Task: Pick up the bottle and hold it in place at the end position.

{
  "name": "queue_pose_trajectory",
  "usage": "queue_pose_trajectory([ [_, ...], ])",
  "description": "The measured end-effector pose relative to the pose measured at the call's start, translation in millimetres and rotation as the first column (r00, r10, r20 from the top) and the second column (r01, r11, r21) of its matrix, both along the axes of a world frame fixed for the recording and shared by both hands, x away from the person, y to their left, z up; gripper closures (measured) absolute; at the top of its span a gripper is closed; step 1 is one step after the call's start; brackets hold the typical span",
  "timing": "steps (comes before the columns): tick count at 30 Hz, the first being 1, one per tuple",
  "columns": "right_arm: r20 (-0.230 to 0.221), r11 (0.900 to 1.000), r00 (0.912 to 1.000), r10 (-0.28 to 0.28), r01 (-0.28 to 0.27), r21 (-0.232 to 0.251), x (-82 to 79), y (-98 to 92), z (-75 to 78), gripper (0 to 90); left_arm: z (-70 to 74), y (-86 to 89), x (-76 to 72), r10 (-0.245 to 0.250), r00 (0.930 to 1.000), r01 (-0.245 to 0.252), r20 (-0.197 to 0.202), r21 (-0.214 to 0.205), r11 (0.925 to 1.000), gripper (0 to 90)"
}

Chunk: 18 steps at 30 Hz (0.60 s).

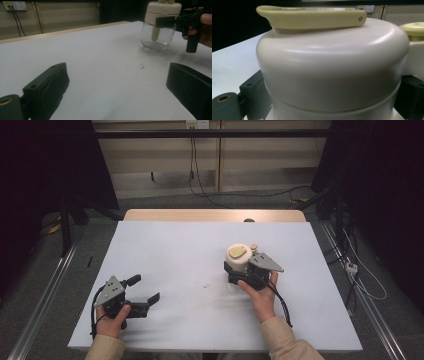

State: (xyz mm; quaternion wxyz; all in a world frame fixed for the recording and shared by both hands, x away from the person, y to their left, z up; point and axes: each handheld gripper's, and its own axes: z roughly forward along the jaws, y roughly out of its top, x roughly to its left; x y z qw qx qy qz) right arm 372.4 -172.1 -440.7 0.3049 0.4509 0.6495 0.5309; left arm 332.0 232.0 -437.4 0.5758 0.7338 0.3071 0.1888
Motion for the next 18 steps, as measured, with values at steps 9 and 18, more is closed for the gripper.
queue_pose_trajectory([
  [9,-0.003,0.9999,0.9999,0.015,-0.015,0.0,2.8,4.2,2.0,7.0,-0.5,0.1,-0.3,0.0,1.0,0.0,-0.003,-0.004,1.0,3.7],
  [18,-0.007,0.9998,0.9998,0.021,-0.021,-0.002,11.3,12.3,0.3,7.0,-0.5,0.7,-0.1,-0.001,1.0,0.001,-0.001,-0.004,1.0,3.8],
])
